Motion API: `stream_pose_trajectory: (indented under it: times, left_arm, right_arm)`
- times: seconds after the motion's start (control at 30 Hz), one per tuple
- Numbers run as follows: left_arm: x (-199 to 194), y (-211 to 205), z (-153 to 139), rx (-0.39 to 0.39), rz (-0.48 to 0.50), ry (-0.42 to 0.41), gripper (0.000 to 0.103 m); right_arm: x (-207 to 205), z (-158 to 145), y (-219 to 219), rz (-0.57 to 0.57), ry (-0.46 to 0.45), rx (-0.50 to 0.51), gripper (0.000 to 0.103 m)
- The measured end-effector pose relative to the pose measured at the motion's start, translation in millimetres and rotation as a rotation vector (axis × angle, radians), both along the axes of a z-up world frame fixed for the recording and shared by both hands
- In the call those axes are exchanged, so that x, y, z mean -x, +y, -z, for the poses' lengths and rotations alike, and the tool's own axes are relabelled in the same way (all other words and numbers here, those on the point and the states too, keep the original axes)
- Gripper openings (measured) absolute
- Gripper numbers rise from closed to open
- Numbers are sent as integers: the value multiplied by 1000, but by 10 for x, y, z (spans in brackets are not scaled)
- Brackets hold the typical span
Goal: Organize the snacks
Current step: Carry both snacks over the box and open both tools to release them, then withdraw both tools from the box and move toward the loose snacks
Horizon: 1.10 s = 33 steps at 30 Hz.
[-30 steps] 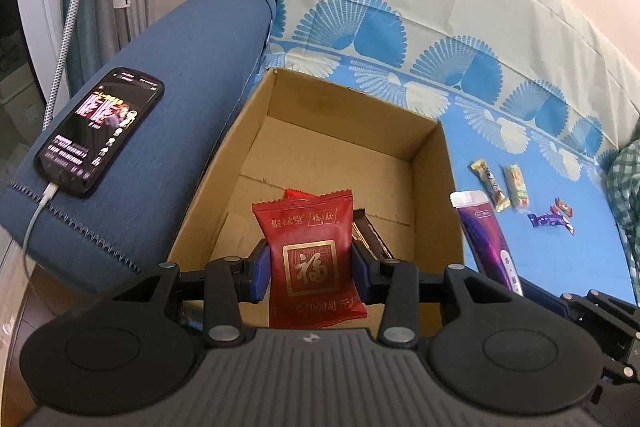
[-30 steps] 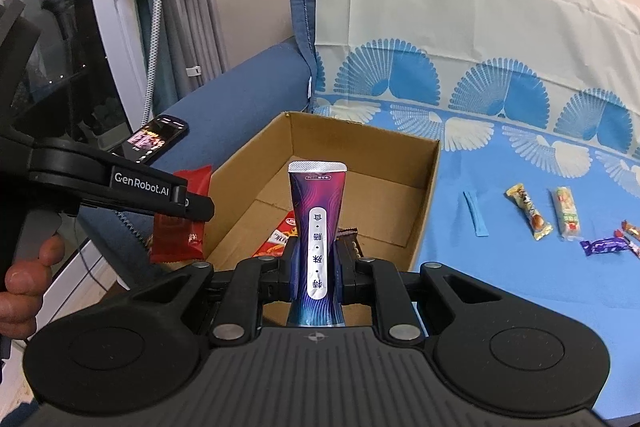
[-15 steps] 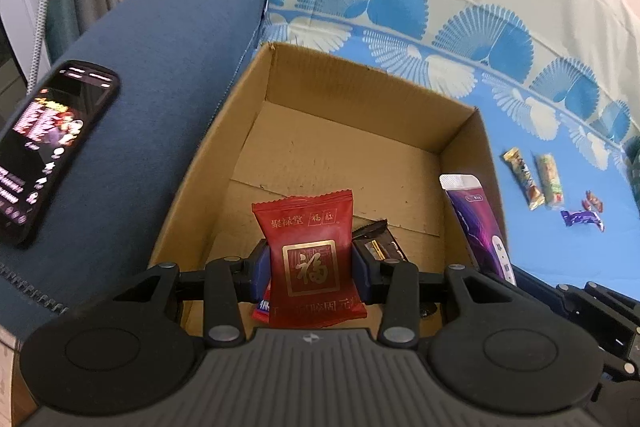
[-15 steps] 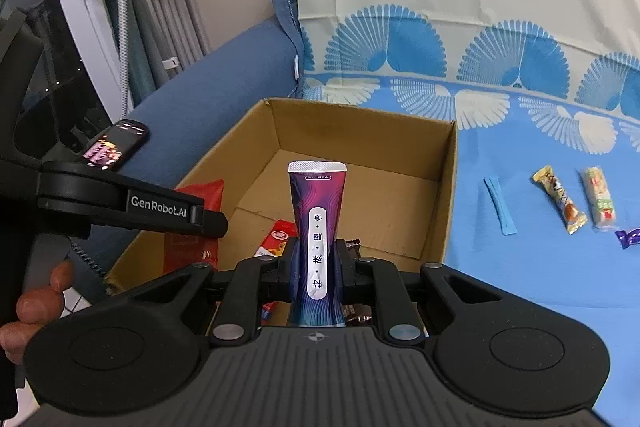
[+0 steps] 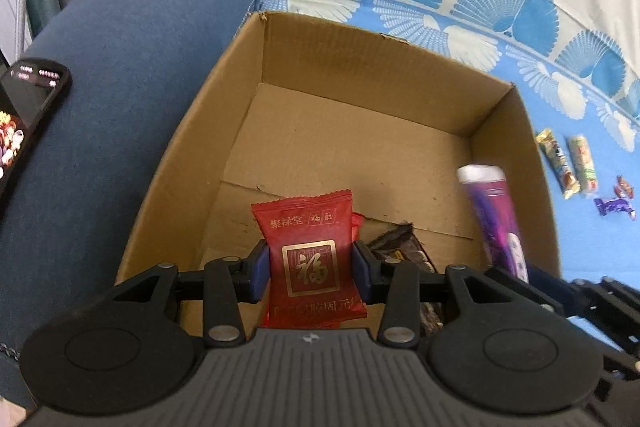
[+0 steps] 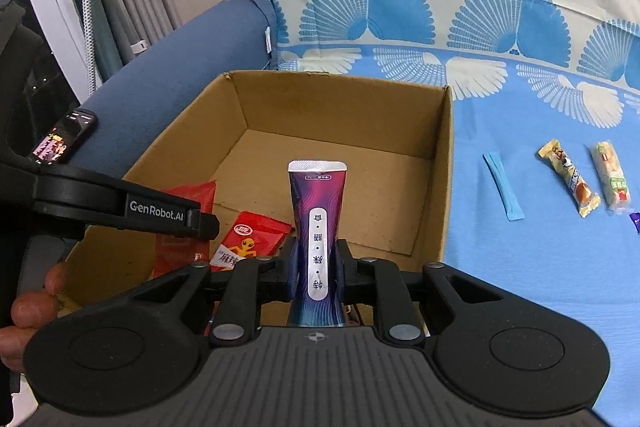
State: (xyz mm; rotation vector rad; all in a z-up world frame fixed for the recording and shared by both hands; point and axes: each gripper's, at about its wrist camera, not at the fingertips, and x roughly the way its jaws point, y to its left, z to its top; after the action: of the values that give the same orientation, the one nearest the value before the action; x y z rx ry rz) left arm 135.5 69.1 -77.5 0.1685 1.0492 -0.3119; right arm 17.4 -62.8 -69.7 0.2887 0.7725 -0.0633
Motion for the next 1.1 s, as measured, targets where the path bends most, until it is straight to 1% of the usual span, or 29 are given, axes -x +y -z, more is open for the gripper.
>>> stream_pose_trajectory:
  times: [0.03, 0.07, 0.1, 0.13, 0.17, 0.2, 0.3, 0.43, 0.5, 0.63, 0.8, 0.9, 0.97, 1.1]
  left_arm:
    - [10, -5, -13, -18, -2, -30, 60]
    - [22, -4, -35, -29, 1, -55, 85]
    - [42, 4, -69, -39, 2, -80, 97]
    - [77, 13, -113, -45, -3, -107, 103]
    - [118, 39, -150, -48, -8, -130, 103]
    - [156, 58, -177, -50, -6, -136, 103]
    - [305, 181, -206, -50, -7, -87, 103]
    - [640, 410, -247, -40, -33, -31, 103]
    - [839, 529, -289, -44, -41, -25, 103]
    - [1234, 726, -402, -31, -59, -24, 103]
    - [1586, 802, -548, -5, -69, -55, 103]
    - [1784, 854, -615, 25, -97, -68, 103]
    - [1891, 856, -661, 36, -86, -75, 103]
    - [2078, 861, -779, 34, -75, -138, 103]
  right_arm:
    - [-3, -12, -5, 7, -5, -1, 29]
    - [2, -30, -12, 12, -9, 0, 43]
    - [16, -56, -10, 18, -20, 4, 55]
    - [30, -76, -3, 22, -26, 12, 60]
    - [61, -108, 18, 28, -30, 27, 69]
    - [111, -138, 39, 33, -33, 41, 77]
    - [321, -220, 134, 36, -34, 62, 91]
    - [675, -325, 289, 17, -17, 67, 94]
    - [881, -408, 377, 9, -28, 73, 97]
    - [1236, -588, 503, 12, -66, 90, 100]
    - [1587, -766, 640, 14, -113, 111, 101]
    - [1784, -869, 692, 19, -149, 143, 102]
    - [1891, -929, 706, 29, -172, 151, 102]
    - [2073, -999, 740, 30, -204, 171, 102]
